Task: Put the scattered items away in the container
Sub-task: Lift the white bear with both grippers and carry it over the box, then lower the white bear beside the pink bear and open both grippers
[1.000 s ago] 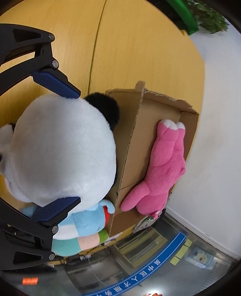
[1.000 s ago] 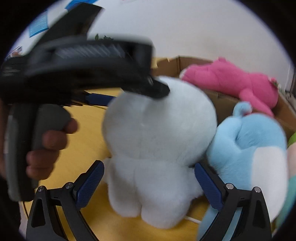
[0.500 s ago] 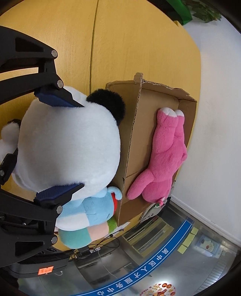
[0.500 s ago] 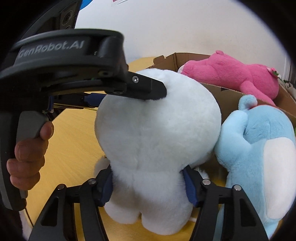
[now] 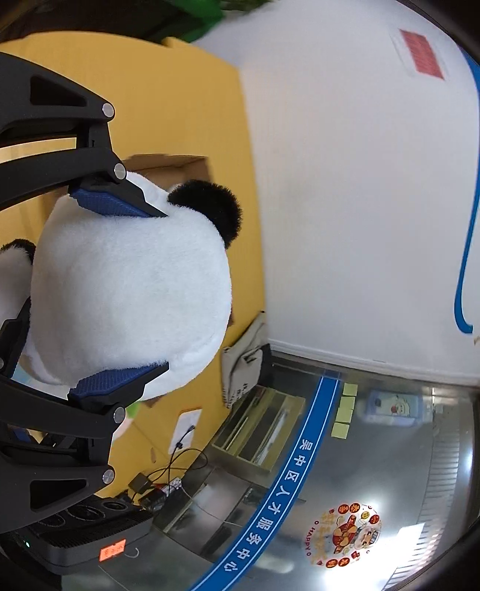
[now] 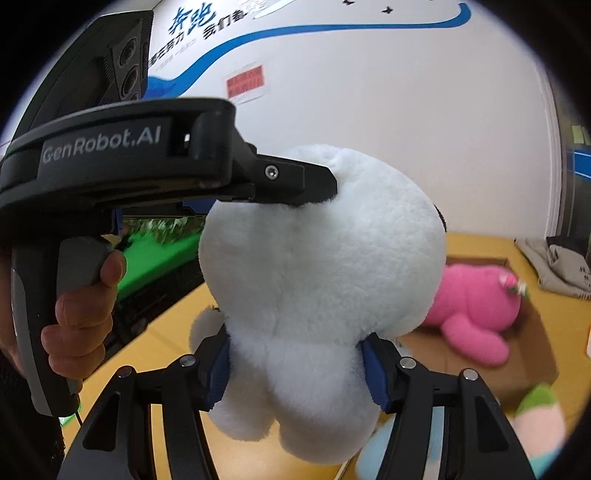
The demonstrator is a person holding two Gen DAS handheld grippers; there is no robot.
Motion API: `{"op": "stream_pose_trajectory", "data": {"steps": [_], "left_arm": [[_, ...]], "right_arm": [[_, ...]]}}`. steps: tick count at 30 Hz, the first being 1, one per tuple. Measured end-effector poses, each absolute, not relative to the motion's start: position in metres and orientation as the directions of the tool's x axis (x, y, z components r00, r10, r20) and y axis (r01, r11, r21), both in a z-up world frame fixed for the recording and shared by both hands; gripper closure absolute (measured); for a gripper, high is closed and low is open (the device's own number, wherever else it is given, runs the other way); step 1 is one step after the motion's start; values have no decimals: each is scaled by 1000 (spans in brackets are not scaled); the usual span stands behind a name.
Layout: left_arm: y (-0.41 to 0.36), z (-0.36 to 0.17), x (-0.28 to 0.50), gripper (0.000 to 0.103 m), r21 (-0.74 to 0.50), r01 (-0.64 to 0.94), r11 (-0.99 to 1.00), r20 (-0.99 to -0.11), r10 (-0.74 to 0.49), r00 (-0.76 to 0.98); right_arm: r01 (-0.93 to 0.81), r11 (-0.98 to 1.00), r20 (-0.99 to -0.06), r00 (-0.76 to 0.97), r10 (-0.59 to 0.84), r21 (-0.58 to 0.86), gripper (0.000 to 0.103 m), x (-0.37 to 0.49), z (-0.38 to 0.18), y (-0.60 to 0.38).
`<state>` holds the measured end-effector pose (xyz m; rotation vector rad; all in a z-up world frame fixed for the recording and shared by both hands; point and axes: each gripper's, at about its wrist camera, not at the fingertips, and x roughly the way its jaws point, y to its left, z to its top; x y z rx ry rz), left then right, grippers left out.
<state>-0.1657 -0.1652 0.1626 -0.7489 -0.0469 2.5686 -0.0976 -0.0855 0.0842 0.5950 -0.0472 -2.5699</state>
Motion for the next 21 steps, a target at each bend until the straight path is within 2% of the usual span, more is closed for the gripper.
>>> {"op": "stream_pose_trajectory", "data": {"steps": [3, 6, 11, 14, 18, 21], "left_arm": [[-168, 160, -218, 29, -156, -437, -886, -514, 451, -729], [-176, 133, -265, 29, -161, -432, -888, -558, 443, -702], [-202, 47, -325, 29, -232, -370, -900, -669, 423, -610], [-217, -5, -338, 27, -280, -321, -905, -726, 418, -545], [-224, -19, -329, 21, -244, -325, -914, -735, 393, -553], [-228, -19, -325, 13, -230, -284, -931, -750, 355, -558]], "right_arm": [[424, -888, -405, -791, -458, 178, 43, -137, 92, -84], [379, -898, -440, -783, -440, 223, 43, -180, 76, -92], [299, -893, -571, -689, -446, 337, 43, -229, 13, -111], [267, -895, -655, -612, -444, 357, 43, -241, -29, -127], [266, -911, -721, -557, -412, 316, 43, -242, -55, -141], [279, -921, -748, -540, -385, 273, 31, -241, -55, -151]]}}
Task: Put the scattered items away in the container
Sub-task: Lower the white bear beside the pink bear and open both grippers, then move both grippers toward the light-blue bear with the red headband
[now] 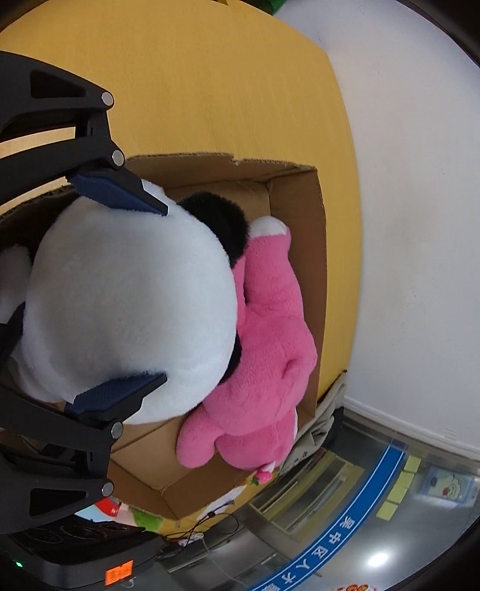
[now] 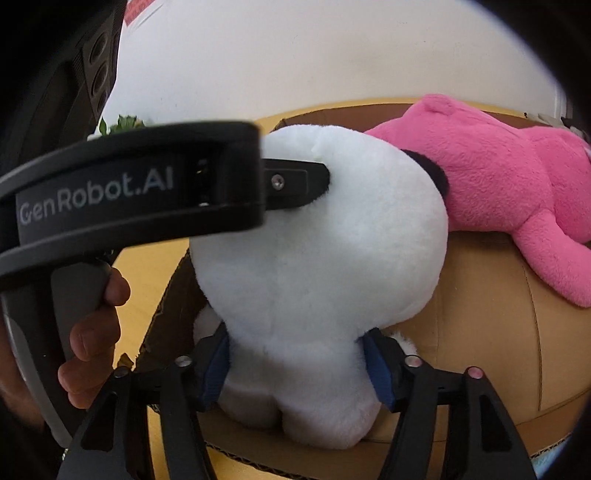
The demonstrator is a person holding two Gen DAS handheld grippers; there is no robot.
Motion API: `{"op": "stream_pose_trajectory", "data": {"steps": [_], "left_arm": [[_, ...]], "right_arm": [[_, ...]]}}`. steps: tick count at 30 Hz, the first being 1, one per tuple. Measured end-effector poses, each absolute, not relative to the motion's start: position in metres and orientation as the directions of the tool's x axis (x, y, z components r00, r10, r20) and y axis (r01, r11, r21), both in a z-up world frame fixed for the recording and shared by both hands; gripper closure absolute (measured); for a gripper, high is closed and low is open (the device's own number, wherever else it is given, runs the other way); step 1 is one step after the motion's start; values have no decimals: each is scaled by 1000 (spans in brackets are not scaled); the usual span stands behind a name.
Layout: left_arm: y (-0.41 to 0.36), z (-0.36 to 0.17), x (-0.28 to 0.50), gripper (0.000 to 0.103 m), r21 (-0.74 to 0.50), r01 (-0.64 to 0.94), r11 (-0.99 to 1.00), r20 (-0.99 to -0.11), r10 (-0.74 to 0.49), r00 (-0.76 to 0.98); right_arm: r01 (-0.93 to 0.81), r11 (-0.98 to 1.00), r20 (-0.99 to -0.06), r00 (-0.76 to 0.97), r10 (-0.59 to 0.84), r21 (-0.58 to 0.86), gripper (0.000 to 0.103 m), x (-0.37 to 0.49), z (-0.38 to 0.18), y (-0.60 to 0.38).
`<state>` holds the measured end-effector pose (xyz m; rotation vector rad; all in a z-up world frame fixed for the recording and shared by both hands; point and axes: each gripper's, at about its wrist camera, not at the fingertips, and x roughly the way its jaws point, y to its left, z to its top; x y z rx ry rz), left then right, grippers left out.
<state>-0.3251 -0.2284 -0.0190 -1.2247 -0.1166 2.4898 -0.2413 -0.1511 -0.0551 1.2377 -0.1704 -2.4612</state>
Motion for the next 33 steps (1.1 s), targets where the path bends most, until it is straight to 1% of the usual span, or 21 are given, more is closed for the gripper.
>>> {"op": "stream_pose_trajectory", "data": {"steps": [1, 3, 5, 6, 8, 9, 11, 14, 16, 20, 23, 25, 29, 33], "left_arm": [[-229, -17, -324, 12, -227, -273, -935, -750, 347, -563], [-227, -5, -312, 12, -214, -257, -942, -741, 328, -586], [-225, 11, -298, 13, -183, -219, -959, -736, 281, -616], [-224, 23, -286, 12, -164, -201, -966, -719, 257, -645], [-220, 48, -254, 7, -148, -198, -969, -664, 246, -707], [-216, 59, -236, 1, -140, -189, -972, -637, 234, -734], [-205, 76, -202, 0, -127, -173, -977, -591, 215, -777], [-185, 88, -157, 0, -117, -154, -981, -560, 194, -805], [-170, 89, -132, 0, -116, -132, -984, -567, 175, -805], [-148, 87, -88, 0, -179, -108, -978, -571, 193, -798], [-129, 83, -64, 0, -149, -89, -985, -579, 160, -800], [-118, 81, -49, 0, -157, -100, -982, -577, 174, -798], [-96, 74, -36, 0, -186, -129, -974, -582, 215, -785], [-78, 71, -33, 0, -182, -150, -972, -592, 230, -773]], "right_arm": [[284, -921, -754, -533, -384, 268, 26, -240, -54, -153], [297, -915, -756, -523, -394, 272, 25, -234, -51, -150], [298, -914, -747, -531, -399, 276, 23, -222, -40, -139], [304, -919, -732, -562, -386, 251, 23, -209, -29, -130], [315, -926, -690, -623, -368, 210, 21, -183, -8, -110], [316, -925, -672, -641, -371, 210, 21, -169, 2, -98], [312, -929, -647, -670, -363, 198, 20, -142, 20, -77], [297, -946, -621, -719, -313, 133, 19, -115, 35, -51], [278, -956, -608, -743, -279, 99, 19, -115, 44, -40], [243, -969, -592, -775, -221, 44, 19, -78, 56, 3], [232, -973, -596, -780, -190, 5, 19, -78, 51, 21], [241, -970, -600, -779, -181, -21, 19, -70, 53, 27], [225, -974, -586, -794, -161, -37, 19, -61, 58, 43], [221, -974, -580, -799, -159, -38, 19, -56, 60, 50]]}}
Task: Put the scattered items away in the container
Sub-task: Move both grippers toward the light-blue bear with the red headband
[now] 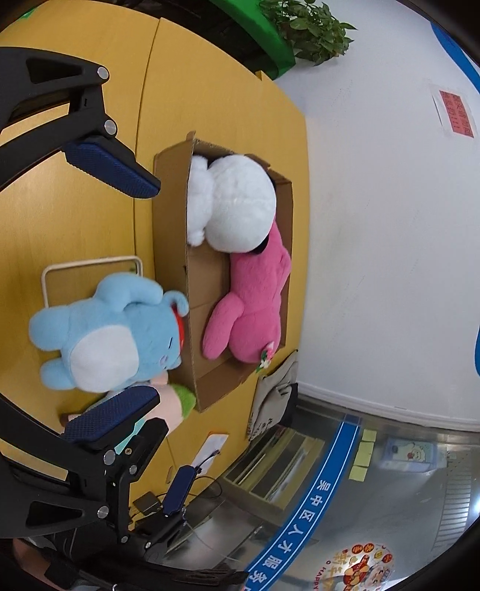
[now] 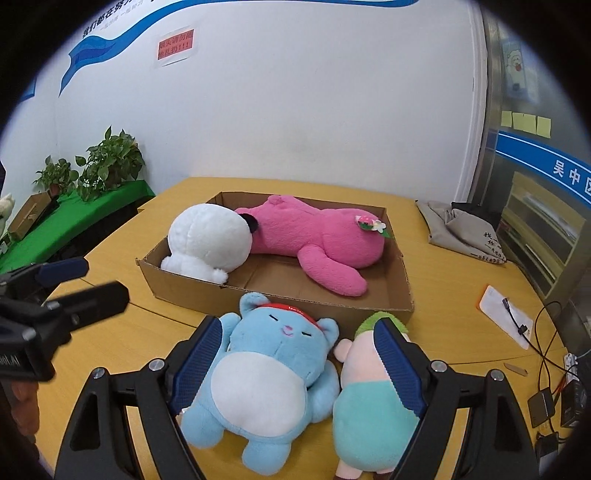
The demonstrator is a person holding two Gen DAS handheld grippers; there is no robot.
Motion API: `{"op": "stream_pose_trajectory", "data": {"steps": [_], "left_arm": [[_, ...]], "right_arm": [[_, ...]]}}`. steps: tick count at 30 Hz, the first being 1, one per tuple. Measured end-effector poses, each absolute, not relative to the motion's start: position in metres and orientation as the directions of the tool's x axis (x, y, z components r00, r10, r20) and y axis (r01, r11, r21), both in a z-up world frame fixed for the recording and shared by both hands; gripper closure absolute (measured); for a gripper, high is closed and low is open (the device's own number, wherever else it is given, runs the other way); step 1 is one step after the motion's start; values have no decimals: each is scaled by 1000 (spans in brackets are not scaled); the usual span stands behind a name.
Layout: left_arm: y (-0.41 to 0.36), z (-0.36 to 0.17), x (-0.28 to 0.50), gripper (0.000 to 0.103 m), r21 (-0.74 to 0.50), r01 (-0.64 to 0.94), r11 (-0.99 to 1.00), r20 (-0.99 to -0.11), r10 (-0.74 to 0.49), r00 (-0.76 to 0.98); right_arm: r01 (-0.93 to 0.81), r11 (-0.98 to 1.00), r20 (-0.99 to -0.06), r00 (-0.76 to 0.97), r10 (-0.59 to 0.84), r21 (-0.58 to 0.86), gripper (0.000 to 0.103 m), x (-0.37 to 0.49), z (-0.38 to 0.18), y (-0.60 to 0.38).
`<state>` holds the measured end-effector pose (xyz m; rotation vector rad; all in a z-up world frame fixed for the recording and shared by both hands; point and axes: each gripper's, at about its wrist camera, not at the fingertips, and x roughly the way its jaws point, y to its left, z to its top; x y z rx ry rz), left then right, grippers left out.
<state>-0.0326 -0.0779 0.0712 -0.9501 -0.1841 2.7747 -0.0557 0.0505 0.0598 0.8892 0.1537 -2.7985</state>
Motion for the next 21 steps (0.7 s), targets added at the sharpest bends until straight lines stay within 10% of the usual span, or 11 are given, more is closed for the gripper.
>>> {"op": "stream_pose_trajectory", "data": {"steps": [21], "left_arm": [[-67, 60, -34, 0, -196, -163, -967, -607, 250, -754]], "right_arm": [[203, -979, -599, -786, -155, -13, 19, -65, 50, 63]]}}
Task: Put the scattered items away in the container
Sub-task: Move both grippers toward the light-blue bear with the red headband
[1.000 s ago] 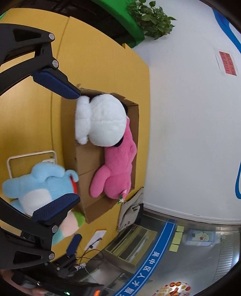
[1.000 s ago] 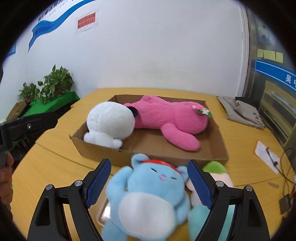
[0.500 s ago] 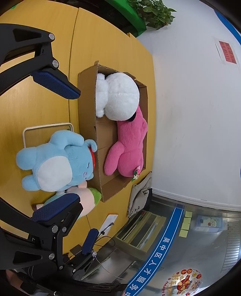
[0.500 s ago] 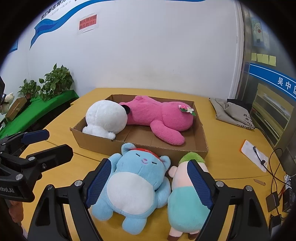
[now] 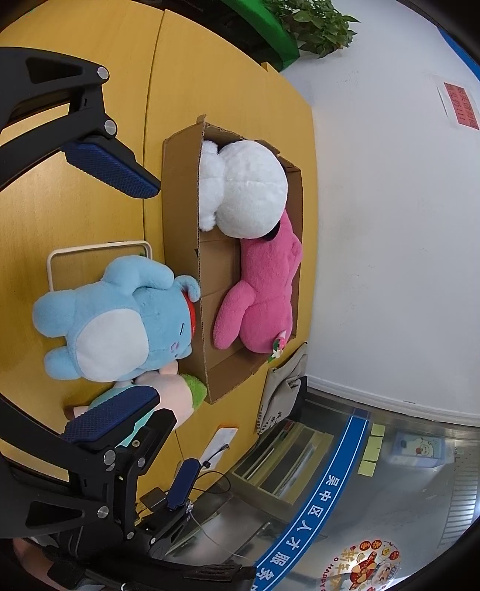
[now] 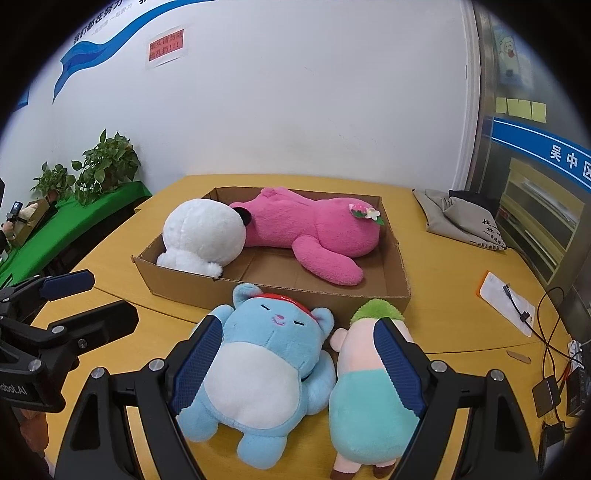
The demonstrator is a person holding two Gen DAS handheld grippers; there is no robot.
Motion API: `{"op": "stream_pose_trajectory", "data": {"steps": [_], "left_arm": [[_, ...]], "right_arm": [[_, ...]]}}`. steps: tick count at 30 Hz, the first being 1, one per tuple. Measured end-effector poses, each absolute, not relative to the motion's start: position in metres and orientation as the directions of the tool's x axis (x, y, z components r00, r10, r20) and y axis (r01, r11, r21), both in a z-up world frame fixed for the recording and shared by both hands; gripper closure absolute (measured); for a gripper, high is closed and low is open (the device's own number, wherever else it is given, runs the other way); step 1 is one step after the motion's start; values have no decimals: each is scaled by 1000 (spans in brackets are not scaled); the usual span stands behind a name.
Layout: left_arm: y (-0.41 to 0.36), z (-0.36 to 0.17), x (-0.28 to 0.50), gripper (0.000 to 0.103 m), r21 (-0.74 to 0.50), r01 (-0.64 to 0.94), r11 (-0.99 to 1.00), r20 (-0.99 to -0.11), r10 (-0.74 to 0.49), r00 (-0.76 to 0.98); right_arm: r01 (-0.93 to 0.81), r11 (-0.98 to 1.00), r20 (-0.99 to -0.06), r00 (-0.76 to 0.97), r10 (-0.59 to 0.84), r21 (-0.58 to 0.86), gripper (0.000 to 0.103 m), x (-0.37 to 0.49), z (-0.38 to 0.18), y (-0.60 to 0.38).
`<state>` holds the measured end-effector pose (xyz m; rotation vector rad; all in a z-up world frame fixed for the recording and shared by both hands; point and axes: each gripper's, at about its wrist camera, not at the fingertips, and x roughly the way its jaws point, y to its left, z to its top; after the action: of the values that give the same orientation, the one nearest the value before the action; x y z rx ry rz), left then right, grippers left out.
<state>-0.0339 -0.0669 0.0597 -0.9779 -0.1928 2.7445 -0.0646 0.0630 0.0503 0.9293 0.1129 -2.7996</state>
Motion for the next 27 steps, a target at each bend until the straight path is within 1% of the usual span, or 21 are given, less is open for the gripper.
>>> {"op": "stream_pose_trajectory", "data": {"steps": [4, 18, 27], "left_arm": [[-64, 59, -34, 0, -186, -170, -968, -607, 249, -755], [-61, 54, -35, 0, -206, -181, -962, -614, 271, -741], [-54, 52, -36, 0, -179, -193, -965, -621, 263, -738]], "right_arm": [[198, -980, -599, -786, -150, -13, 19, -65, 50, 63], [185, -983, -609, -781, -140, -12, 19, -69, 44, 69], [186, -983, -612, -778, -145, -4, 19, -69, 41, 70]]}}
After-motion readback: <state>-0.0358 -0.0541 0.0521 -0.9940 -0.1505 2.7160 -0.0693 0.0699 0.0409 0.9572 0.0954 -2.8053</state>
